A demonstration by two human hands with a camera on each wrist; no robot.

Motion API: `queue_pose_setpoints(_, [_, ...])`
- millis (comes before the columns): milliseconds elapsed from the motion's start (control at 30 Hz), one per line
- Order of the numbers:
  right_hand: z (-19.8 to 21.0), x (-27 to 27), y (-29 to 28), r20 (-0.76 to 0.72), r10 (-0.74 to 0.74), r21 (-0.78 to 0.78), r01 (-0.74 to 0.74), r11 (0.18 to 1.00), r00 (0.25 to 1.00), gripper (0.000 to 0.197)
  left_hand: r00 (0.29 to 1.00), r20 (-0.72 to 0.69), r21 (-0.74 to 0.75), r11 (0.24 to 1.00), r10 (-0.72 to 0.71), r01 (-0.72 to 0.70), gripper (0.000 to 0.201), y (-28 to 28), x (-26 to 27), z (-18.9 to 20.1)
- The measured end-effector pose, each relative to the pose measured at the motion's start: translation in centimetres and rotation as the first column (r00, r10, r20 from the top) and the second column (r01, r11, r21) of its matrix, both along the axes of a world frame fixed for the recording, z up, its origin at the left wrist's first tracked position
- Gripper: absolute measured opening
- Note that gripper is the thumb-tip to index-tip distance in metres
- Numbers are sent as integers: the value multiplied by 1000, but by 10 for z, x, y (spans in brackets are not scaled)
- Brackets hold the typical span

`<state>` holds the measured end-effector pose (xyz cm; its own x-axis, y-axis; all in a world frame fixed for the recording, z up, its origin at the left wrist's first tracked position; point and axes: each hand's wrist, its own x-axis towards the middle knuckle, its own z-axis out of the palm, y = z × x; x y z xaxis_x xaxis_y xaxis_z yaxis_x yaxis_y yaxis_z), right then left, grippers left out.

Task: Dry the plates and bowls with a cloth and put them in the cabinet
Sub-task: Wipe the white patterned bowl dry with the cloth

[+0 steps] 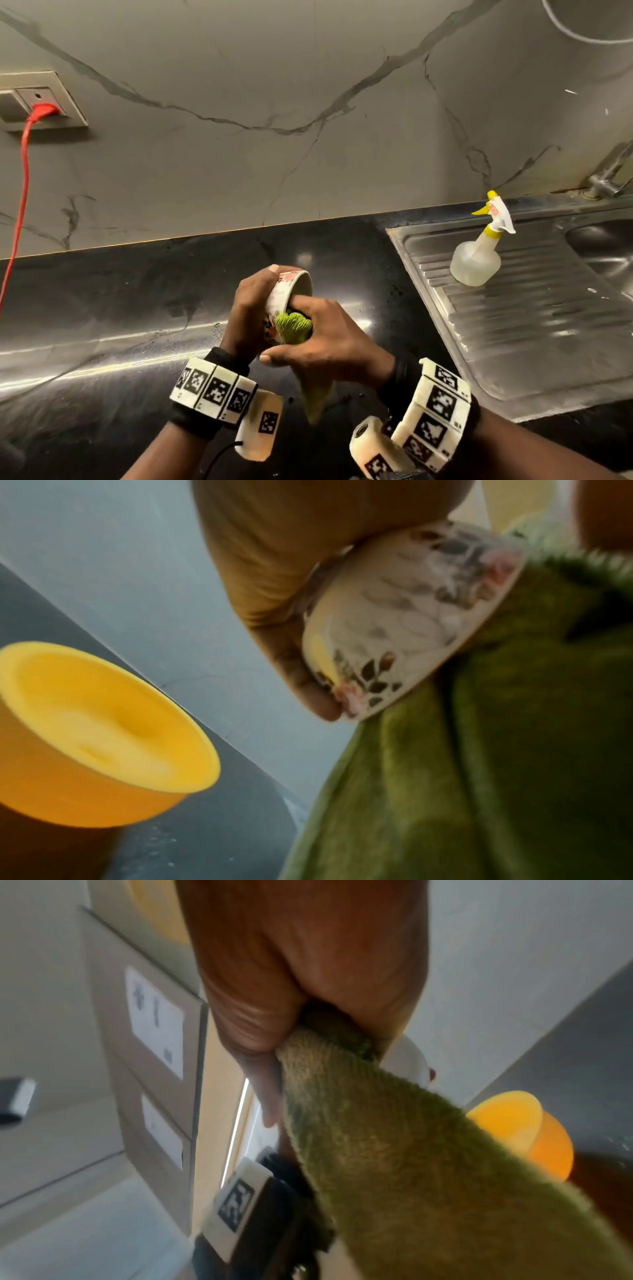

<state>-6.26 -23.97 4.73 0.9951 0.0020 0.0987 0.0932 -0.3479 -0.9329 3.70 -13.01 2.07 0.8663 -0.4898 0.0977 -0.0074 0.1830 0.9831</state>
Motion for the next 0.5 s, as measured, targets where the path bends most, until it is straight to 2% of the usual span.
queue_pose_setpoints(100, [-1,-2,-8,-75,49,327,-22,945,996,33,969,248,9,1000,20,-23,43,4,-8,-6])
queue_pose_setpoints(133, [0,-4,-11,-76,53,361,-22,932,996,29,952,306,10,1000,24,-29,41,4,-12,-5])
queue_pose_setpoints(200, [1,-5,-12,-36,5,250,4,968,999,24,940,342,44,999,-5,-10,41,3,-14,-2])
queue_pose_setpoints(233, [1,-5,-12,13,-29,140,27,990,999,21,953,300,71,997,-34,14,43,3,-12,-1])
queue_pose_setpoints(267, [1,-6,-12,80,-44,29,41,999,996,17,978,200,92,995,-62,44,48,3,-8,1])
queue_pose_setpoints(300, [1,-6,-11,151,-35,-78,48,996,988,13,995,49,104,992,-82,76,52,3,-5,3])
queue_pose_setpoints(367, [-2,-7,-7,233,25,-233,31,972,972,9,968,-226,111,984,-111,139,58,3,-3,6])
queue_pose_setpoints(433, [-5,-9,-2,224,50,-271,13,963,973,14,949,-303,94,989,-82,116,63,-1,-5,5])
queue_pose_setpoints(500, [-7,-10,1,142,-9,-180,35,983,990,15,965,-252,21,997,-65,73,61,-5,-10,4])
